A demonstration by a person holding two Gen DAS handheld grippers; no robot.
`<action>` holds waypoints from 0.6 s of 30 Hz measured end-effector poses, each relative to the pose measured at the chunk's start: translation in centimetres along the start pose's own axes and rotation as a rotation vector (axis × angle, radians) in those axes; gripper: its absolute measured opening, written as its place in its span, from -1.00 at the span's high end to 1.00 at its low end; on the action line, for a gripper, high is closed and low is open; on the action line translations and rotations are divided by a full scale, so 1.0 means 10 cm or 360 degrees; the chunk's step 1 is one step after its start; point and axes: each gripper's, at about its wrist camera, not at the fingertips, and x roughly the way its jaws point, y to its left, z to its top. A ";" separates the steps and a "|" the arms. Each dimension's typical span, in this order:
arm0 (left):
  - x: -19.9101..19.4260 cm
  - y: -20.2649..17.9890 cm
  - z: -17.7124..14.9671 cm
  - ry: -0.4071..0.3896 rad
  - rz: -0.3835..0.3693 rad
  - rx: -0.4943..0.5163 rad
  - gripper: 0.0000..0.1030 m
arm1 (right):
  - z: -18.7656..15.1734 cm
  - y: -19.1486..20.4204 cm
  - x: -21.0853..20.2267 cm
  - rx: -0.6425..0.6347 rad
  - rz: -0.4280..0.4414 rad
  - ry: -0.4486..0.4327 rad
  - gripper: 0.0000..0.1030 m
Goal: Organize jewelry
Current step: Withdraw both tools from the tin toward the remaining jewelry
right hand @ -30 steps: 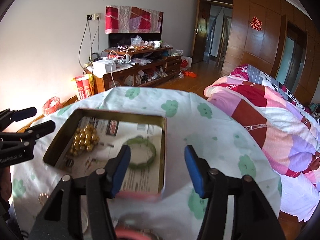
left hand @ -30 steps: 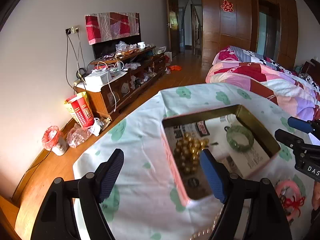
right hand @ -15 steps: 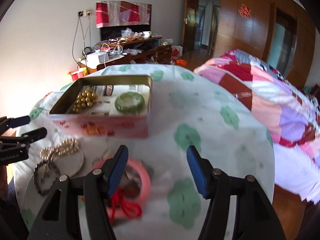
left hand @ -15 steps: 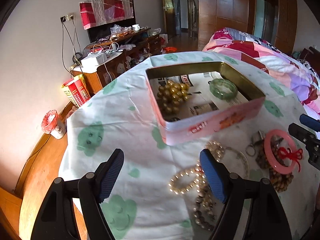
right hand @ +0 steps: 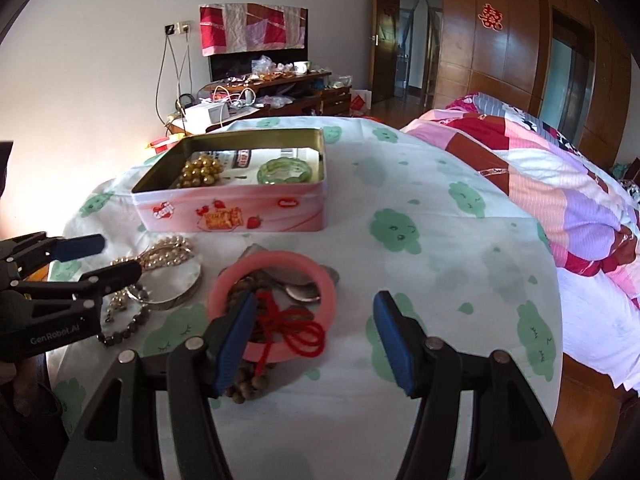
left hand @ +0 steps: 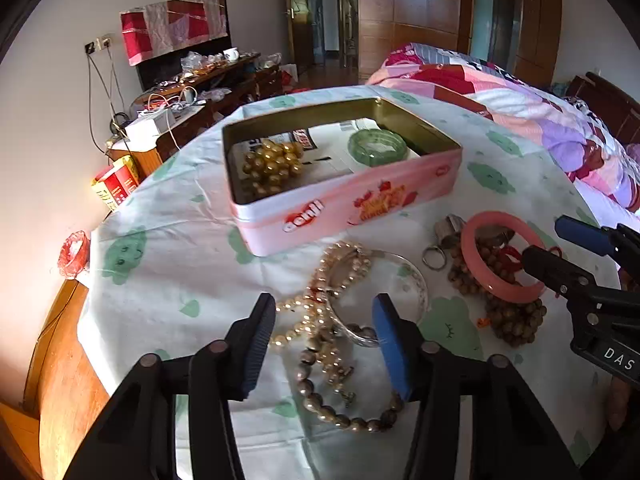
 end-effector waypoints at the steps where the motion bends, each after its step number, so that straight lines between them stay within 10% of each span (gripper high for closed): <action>1: 0.02 -0.02 0.00 0.0009 -0.0013 0.0006 0.11 | 0.00 0.01 0.00 -0.0005 -0.0003 0.0000 -0.22; 9: 0.05 0.01 0.02 0.0015 -0.0098 -0.0036 0.88 | -0.05 0.02 0.03 0.0000 0.0016 0.0009 -0.22; 18: -0.15 0.03 0.11 -0.0085 -0.0132 -0.0026 0.95 | -0.05 0.03 0.01 0.0004 0.0002 -0.0019 -0.22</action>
